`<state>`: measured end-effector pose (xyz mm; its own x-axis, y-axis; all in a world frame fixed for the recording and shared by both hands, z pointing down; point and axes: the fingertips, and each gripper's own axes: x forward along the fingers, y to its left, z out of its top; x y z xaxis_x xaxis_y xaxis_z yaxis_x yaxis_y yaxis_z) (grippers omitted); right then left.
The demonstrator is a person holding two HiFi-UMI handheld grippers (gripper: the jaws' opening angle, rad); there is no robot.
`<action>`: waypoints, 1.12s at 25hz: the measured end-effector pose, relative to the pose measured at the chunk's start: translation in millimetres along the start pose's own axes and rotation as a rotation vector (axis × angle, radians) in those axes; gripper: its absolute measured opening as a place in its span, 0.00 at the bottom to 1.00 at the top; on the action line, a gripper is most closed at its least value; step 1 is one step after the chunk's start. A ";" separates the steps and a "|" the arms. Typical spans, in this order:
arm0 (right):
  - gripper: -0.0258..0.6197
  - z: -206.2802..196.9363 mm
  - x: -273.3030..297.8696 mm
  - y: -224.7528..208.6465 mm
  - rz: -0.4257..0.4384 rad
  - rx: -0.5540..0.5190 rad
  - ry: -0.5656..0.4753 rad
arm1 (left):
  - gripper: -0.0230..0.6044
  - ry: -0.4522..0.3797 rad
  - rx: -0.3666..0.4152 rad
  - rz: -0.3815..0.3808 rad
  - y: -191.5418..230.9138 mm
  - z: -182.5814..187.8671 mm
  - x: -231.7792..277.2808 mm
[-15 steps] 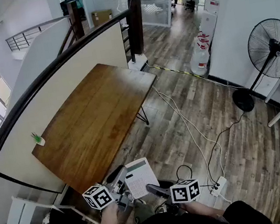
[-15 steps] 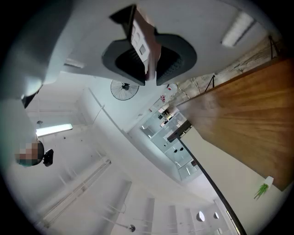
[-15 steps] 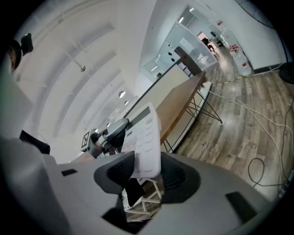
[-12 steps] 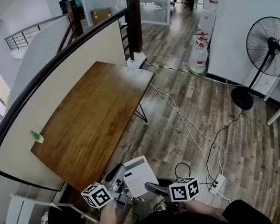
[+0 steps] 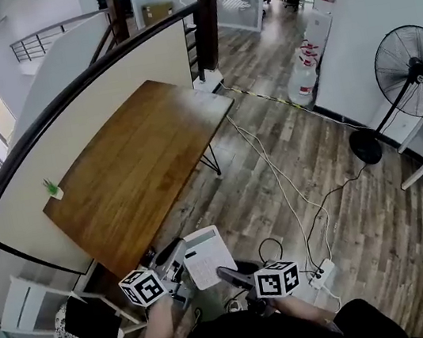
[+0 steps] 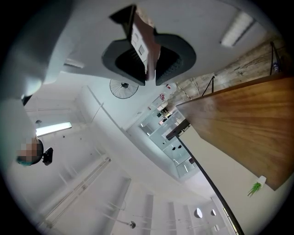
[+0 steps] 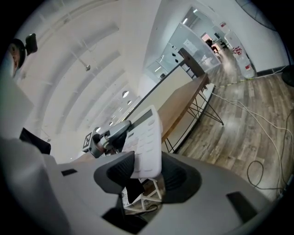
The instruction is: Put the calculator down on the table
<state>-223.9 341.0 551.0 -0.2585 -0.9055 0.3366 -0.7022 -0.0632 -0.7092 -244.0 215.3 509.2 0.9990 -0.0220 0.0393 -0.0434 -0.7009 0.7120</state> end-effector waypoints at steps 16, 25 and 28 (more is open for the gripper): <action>0.31 61.1 26.9 -53.8 -0.066 0.051 -0.022 | 0.13 0.080 -0.028 -0.040 39.9 26.4 84.6; 0.31 145.5 62.2 -99.9 -0.126 0.047 -0.047 | 0.13 0.118 -0.044 -0.097 78.7 77.3 170.7; 0.31 174.3 83.2 -115.5 -0.139 0.048 -0.061 | 0.13 0.130 -0.036 -0.117 97.5 99.7 198.0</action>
<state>-48.6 199.7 552.9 -0.1194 -0.9105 0.3960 -0.6956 -0.2079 -0.6877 -49.3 71.6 516.5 0.9874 0.1522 0.0430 0.0705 -0.6669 0.7418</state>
